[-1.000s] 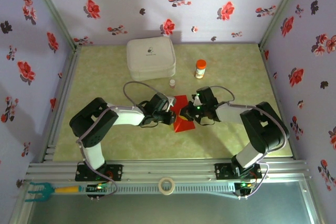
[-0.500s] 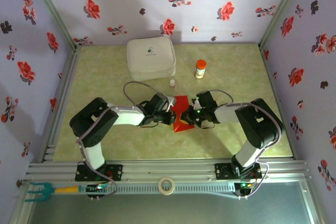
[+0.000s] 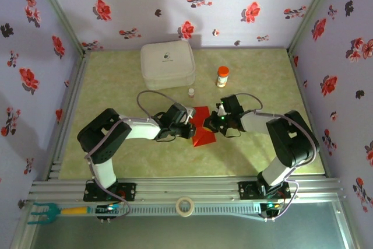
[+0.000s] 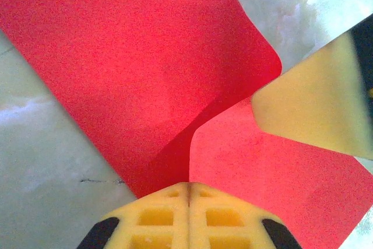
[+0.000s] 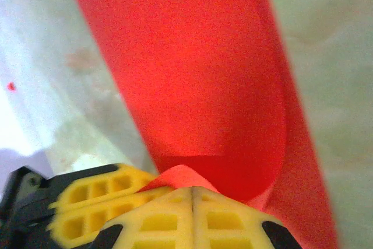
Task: Fold a paper plane with a square sheet of paper (pick it up from the middle)
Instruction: Fold the triangle a second time at the center of the table.
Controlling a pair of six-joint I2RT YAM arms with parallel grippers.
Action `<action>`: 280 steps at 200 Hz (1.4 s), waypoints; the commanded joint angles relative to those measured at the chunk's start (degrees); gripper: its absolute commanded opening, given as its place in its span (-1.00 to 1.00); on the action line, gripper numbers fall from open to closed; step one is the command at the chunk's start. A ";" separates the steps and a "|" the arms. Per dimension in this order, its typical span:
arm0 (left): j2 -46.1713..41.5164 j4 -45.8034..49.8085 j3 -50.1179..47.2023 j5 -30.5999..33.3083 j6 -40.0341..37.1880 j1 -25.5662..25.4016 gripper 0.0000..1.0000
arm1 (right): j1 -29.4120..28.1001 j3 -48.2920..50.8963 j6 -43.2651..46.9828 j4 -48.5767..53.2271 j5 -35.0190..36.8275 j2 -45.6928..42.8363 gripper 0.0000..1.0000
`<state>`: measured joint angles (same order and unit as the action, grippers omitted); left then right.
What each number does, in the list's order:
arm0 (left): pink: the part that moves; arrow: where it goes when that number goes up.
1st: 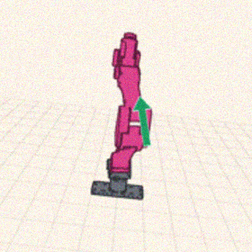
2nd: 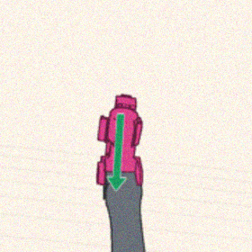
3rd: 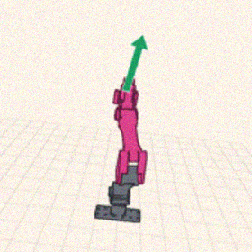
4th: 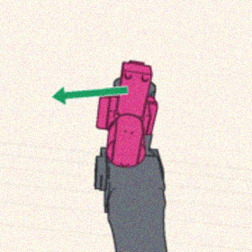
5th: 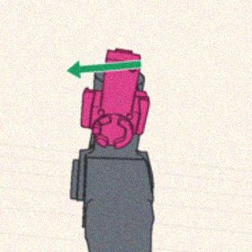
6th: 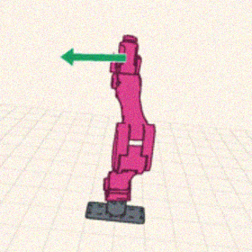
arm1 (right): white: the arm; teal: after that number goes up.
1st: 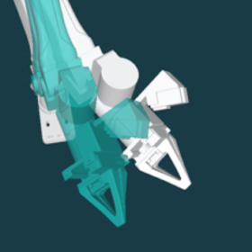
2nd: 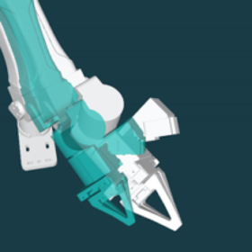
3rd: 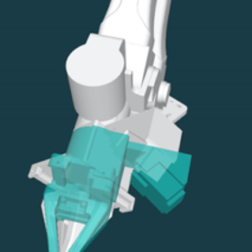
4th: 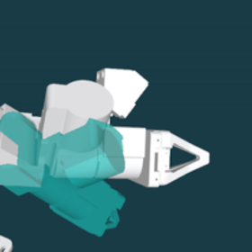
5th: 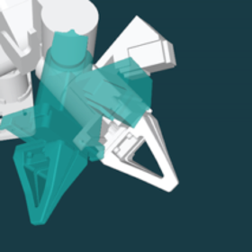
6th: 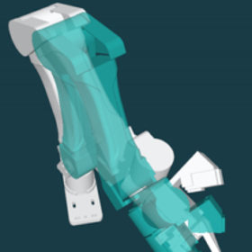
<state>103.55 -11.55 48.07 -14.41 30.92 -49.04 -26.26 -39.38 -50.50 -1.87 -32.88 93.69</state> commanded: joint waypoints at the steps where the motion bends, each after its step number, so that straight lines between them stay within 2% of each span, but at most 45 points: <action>1: 1.57 2.32 0.18 -0.18 -1.21 0.43 -1.00 | 0.50 0.64 2.04 4.24 4.78 2.06 -1.00; 26: 1.52 2.41 0.16 -0.14 -1.30 0.44 -1.00 | 1.53 1.50 0.81 3.83 5.05 3.50 -1.00; 86: 1.55 2.42 -0.28 -0.16 -1.44 0.43 -1.00 | 3.47 -1.06 0.16 2.07 -1.00 -1.49 -1.00; 130: 1.75 1.81 -0.69 -0.38 -1.22 0.43 -1.00 | 4.22 -2.14 2.89 5.76 2.16 2.46 -1.00; 173: 1.73 1.79 -0.90 -0.44 -1.30 0.41 -1.00 | 6.20 0.15 0.03 5.92 6.84 4.21 -1.00; 236: 1.70 2.07 -0.90 -0.36 -1.40 0.43 -1.00 | 9.63 4.40 -9.86 -6.68 3.13 -0.89 -1.00; 280: 1.87 2.32 -0.53 -0.61 -1.63 0.43 -1.00 | 7.42 0.65 -1.01 3.53 1.57 -6.82 -1.00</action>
<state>103.98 -12.69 48.05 -14.63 30.89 -49.04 -17.39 -36.23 -55.96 -4.05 -31.62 89.97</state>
